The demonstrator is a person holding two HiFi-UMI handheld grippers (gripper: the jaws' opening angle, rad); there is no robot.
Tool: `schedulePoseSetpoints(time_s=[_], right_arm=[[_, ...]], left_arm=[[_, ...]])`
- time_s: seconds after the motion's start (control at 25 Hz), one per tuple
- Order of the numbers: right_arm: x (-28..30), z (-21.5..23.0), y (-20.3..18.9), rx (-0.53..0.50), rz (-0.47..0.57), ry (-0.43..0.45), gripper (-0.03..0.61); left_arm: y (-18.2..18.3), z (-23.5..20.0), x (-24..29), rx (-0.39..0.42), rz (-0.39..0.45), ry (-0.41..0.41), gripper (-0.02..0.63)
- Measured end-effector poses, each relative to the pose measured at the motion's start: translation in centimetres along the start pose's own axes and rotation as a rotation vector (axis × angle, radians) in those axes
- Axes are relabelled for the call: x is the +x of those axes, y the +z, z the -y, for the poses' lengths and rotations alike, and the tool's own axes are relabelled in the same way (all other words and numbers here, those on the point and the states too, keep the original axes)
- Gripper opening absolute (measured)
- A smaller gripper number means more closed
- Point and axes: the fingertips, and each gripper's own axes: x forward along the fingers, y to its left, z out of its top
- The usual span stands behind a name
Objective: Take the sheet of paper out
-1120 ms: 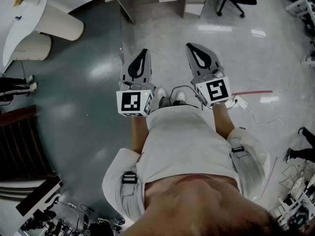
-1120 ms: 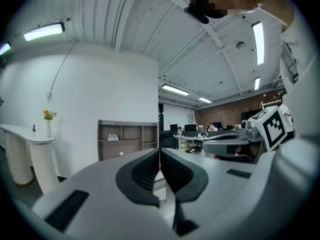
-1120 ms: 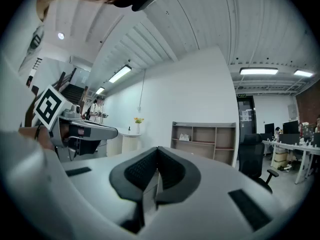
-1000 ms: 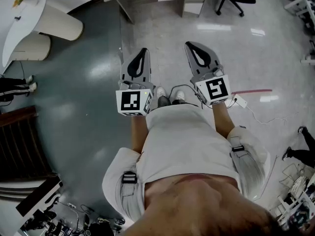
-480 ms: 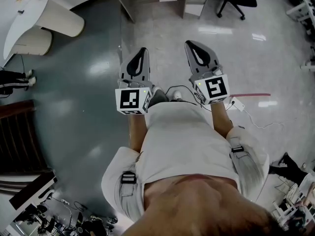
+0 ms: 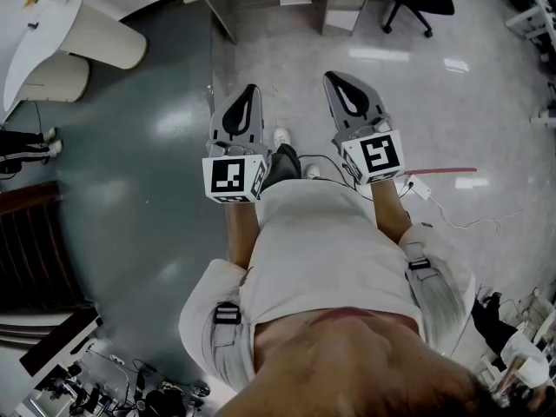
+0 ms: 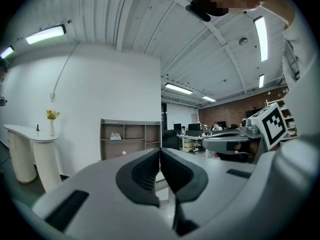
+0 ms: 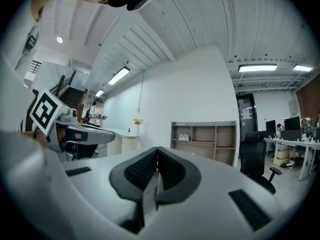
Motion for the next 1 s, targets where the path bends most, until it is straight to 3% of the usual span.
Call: schedulePoseSetpoints(time_s=[1.0], right_arm=[[18.2,3.0,-0.2,-0.033,-0.067,-0.116,0.020]], left_arm=[[-0.4,-15.5,12.4,-0.007,-0.010,-0.104,0.023]])
